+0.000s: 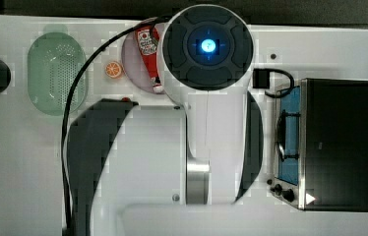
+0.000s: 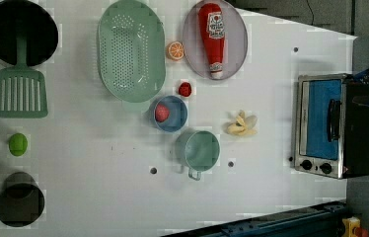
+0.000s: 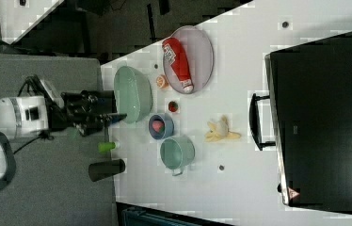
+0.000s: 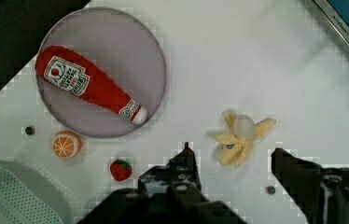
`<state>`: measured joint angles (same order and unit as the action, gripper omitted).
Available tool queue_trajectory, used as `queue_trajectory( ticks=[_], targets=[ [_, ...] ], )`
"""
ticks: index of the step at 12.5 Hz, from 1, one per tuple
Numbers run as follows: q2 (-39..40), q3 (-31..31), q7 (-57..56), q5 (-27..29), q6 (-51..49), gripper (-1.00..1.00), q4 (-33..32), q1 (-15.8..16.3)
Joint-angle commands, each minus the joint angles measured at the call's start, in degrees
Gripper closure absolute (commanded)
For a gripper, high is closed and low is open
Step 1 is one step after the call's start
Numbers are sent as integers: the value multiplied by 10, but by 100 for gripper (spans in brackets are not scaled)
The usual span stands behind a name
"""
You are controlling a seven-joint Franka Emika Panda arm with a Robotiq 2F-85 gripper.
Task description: Pick banana from table and place on oven.
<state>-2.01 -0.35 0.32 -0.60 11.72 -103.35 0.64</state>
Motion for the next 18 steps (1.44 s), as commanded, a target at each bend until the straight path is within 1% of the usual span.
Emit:
queue_trajectory(
  ticks=[1, 3, 6, 9, 10, 14, 18],
  targets=[
    [-227, -17, 89, 10, -63, -59, -157, -12],
    [-227, -17, 89, 10, -63, -99, -158, -12],
    [-219, -17, 89, 10, -42, -100, -170, -12],
    [-190, -17, 89, 10, 15, -100, -219, -12],
    [-177, -16, 89, 10, 46, -100, -242, -12],
    [-96, -18, 89, 10, 229, -100, -326, -13],
    [19, -18, 89, 10, 360, -100, -363, -13]
  ],
)
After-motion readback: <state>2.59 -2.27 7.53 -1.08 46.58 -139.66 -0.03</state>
